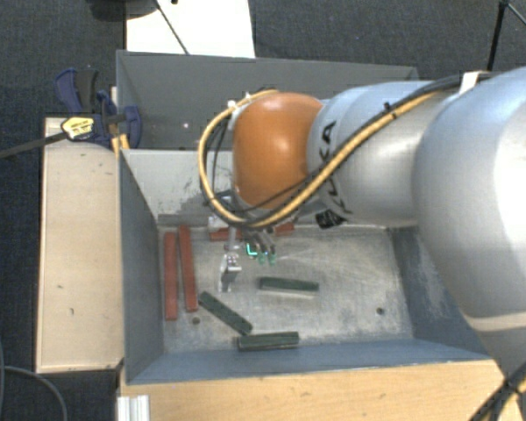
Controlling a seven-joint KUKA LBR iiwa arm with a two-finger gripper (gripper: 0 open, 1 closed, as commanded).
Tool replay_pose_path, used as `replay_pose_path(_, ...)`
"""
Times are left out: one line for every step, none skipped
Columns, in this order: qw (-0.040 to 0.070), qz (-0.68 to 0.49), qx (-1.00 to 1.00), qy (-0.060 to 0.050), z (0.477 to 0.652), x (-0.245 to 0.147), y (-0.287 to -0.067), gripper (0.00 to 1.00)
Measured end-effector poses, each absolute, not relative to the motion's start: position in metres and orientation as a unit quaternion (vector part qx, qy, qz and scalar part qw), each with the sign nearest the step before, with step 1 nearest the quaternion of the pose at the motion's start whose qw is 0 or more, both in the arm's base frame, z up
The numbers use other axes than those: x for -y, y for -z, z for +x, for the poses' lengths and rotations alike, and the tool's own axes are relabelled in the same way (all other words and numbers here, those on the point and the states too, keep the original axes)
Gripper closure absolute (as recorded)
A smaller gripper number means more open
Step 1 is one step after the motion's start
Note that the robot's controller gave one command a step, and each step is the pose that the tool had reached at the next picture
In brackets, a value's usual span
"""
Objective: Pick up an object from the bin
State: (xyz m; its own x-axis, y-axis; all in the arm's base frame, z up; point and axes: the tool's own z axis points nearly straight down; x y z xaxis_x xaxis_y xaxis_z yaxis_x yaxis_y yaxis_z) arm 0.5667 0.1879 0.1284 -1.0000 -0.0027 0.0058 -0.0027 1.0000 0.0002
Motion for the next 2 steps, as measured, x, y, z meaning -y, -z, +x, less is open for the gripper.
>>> replay_pose_path(-0.001, -0.001, 1.000, 0.001, 0.569, -0.187, -0.132, 0.00)
replay_pose_path(-0.004, 0.028, 1.000, 0.001, 0.548, -0.179, -0.127, 0.00)
